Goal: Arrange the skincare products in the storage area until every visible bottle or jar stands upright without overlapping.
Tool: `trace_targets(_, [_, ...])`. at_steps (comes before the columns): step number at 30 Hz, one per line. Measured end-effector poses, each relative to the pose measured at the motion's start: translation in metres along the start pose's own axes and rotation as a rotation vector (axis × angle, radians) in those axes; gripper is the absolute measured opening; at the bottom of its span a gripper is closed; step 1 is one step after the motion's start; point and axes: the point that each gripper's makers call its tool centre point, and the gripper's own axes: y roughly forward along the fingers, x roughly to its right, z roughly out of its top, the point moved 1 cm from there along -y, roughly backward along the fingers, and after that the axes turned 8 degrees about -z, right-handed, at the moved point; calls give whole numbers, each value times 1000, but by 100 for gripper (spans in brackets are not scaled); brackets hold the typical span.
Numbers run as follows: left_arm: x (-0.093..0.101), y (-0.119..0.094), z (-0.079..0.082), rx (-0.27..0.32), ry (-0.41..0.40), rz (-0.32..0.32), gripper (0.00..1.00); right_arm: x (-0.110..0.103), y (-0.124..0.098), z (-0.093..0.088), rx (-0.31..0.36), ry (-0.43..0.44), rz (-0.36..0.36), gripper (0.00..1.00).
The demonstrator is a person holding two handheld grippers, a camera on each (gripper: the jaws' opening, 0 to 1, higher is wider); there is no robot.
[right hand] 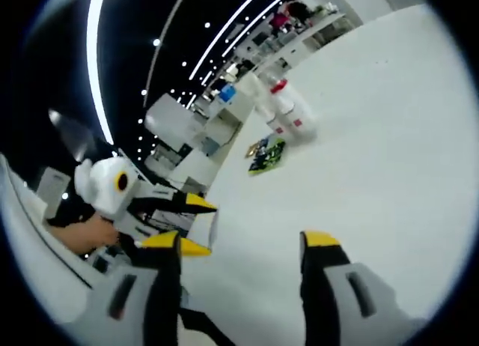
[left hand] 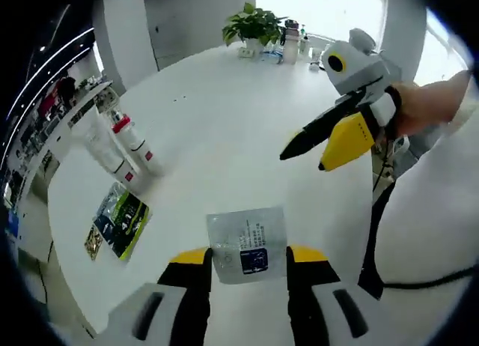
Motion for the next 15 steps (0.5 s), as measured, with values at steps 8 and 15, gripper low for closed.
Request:
trace_targets(8, [41, 13, 20, -59, 223, -26, 40, -3, 2, -23, -122, 19, 31, 44])
trace_targets(15, [60, 13, 32, -74, 331, -34, 40, -17, 5, -38, -190, 34, 76, 28])
